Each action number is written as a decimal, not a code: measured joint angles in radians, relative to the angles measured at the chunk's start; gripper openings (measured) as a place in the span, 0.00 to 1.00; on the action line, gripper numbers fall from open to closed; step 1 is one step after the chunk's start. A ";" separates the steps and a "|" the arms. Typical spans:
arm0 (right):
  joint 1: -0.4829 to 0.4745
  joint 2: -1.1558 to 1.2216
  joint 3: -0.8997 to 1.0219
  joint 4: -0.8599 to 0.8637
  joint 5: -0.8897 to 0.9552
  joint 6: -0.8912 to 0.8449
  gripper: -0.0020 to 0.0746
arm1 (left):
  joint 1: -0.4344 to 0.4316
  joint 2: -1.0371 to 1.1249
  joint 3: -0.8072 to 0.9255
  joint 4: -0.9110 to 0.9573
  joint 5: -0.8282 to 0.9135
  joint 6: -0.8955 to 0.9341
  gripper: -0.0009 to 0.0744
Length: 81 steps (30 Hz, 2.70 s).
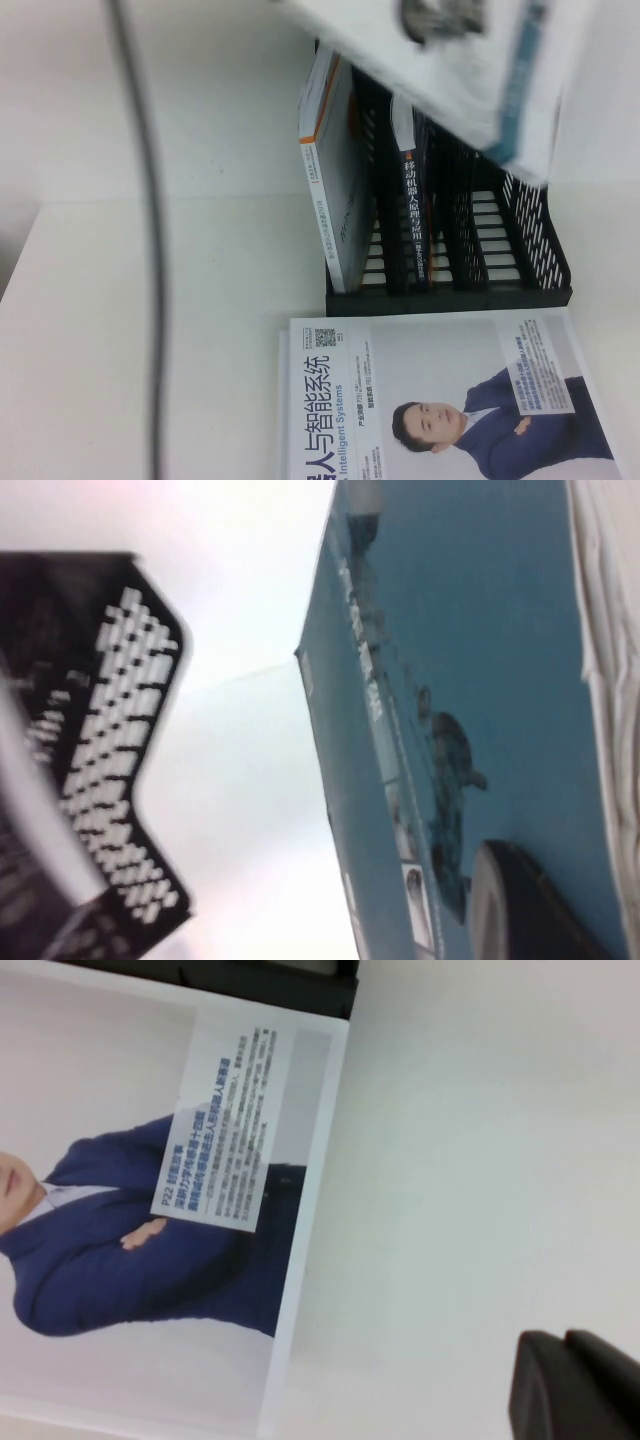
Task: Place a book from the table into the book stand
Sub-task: Place the book on the book shelf
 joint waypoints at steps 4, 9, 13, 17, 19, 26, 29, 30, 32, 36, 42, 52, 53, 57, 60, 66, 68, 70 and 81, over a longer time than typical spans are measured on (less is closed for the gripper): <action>0.000 0.000 0.000 -0.002 0.005 0.004 0.02 | -0.125 0.087 -0.052 0.030 -0.063 -0.004 0.16; 0.000 0.000 0.001 -0.002 0.023 0.050 0.02 | -0.188 0.226 -0.115 0.050 -0.071 -0.024 0.16; 0.000 -0.016 0.002 -0.002 0.049 0.079 0.02 | -0.192 0.315 -0.166 0.107 -0.093 -0.079 0.16; 0.000 -0.056 0.002 -0.002 0.052 0.081 0.02 | -0.192 0.371 -0.182 0.194 -0.141 -0.139 0.16; 0.000 -0.079 0.002 -0.007 0.052 0.088 0.02 | -0.192 0.385 -0.184 0.204 -0.151 -0.172 0.16; 0.000 -0.106 0.002 -0.055 0.050 0.116 0.02 | -0.202 0.415 -0.190 0.230 -0.220 -0.234 0.16; 0.000 -0.107 0.002 -0.059 0.050 0.116 0.02 | -0.209 0.415 -0.190 0.272 -0.220 -0.268 0.16; 0.000 -0.107 0.002 -0.059 0.050 0.118 0.02 | -0.213 0.415 -0.190 0.276 -0.220 -0.268 0.16; 0.000 -0.107 0.002 -0.062 0.050 0.118 0.02 | -0.220 0.415 -0.192 0.299 -0.220 -0.274 0.16; 0.000 -0.107 0.002 -0.062 0.050 0.118 0.02 | -0.233 0.415 -0.192 0.395 -0.209 -0.303 0.16; 0.000 -0.107 0.002 -0.062 0.050 0.118 0.02 | -0.276 0.415 -0.194 0.666 -0.180 -0.436 0.16; 0.000 -0.107 0.002 -0.062 0.050 0.118 0.02 | -0.350 0.415 -0.194 0.911 -0.184 -0.633 0.16; 0.000 -0.107 0.002 -0.062 0.050 0.118 0.02 | -0.354 0.415 -0.194 0.919 -0.187 -0.648 0.16; 0.000 -0.107 0.002 -0.062 0.050 0.118 0.02 | -0.375 0.415 -0.194 0.935 -0.197 -0.694 0.16; 0.000 -0.107 0.002 -0.062 0.050 0.118 0.02 | -0.396 0.415 -0.194 0.950 -0.205 -0.726 0.16; 0.000 -0.107 0.002 -0.062 0.050 0.118 0.02 | -0.445 0.414 -0.194 1.074 -0.196 -0.830 0.16; 0.000 -0.107 0.002 -0.062 0.050 0.118 0.02 | -0.457 0.414 -0.201 1.122 -0.179 -0.882 0.16; 0.000 -0.107 0.002 -0.062 0.050 0.118 0.02 | -0.470 0.414 -0.201 1.157 -0.168 -0.918 0.16; 0.000 -0.107 0.002 -0.033 0.050 0.118 0.02 | -0.557 0.425 -0.278 1.246 -0.124 -0.977 0.16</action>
